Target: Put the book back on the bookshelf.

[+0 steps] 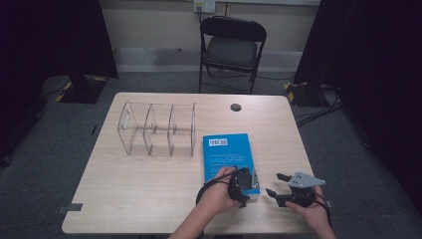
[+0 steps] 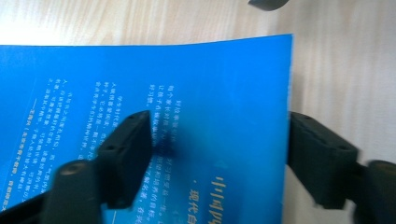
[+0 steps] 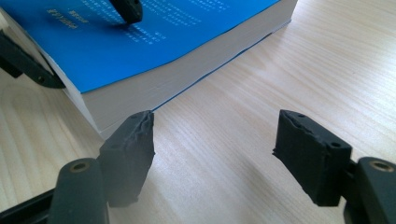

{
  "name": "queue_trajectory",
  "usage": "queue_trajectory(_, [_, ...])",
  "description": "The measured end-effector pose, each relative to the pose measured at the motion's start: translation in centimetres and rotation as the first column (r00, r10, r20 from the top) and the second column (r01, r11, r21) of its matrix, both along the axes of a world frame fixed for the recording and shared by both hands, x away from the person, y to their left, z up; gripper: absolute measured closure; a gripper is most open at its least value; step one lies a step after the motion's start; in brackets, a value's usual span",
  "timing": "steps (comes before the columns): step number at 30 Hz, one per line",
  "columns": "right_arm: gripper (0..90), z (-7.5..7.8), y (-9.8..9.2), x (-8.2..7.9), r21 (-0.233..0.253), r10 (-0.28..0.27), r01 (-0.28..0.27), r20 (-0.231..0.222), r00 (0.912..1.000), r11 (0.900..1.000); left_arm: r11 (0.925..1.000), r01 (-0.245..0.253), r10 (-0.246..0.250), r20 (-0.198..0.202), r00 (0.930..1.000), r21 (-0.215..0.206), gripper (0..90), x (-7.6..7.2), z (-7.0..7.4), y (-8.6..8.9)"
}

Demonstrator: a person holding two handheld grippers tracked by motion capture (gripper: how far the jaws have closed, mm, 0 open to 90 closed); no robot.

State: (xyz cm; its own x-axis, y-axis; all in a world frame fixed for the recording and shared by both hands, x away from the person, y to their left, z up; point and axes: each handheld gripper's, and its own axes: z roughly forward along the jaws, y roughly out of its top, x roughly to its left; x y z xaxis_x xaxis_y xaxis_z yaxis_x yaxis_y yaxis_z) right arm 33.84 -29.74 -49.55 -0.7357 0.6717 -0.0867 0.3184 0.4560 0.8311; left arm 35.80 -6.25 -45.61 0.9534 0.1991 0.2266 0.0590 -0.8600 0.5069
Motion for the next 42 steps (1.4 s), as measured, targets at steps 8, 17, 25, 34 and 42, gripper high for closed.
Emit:
queue_trajectory(8, [26.7,-0.1,0.3,0.1,-0.027,0.02,-0.02,-0.01,0.9998,0.999,0.9959,-0.041,0.031,-0.123,0.992,-0.081,61.7,0.0,1.2,1.1])
queue_trajectory(17, [25.5,-0.1,0.3,0.1,-0.034,0.023,-0.024,-0.021,0.9995,0.999,0.994,-0.095,0.081,-0.216,0.973,-0.054,83.2,0.3,3.5,1.1])
queue_trajectory(25, [25.3,-0.2,0.6,0.1,-0.052,0.033,-0.034,-0.022,0.9992,0.998,0.9907,-0.056,0.033,-0.179,0.9833,-0.124,61.8,-0.3,1.2,0.8])
queue_trajectory(34, [25.2,-0.2,0.6,0.2,-0.061,0.029,-0.031,-0.023,0.9993,0.998,0.9871,-0.015,0.02,0.027,0.9994,-0.16,31.4,-1.2,-0.9,-0.2])
queue_trajectory(42, [25.2,-0.2,0.9,0.1,-0.093,0.048,-0.049,-0.021,0.9986,0.994,0.9856,-0.02,0.033,0.079,0.9963,-0.168,23.4,-0.7,-1.7,-0.2])
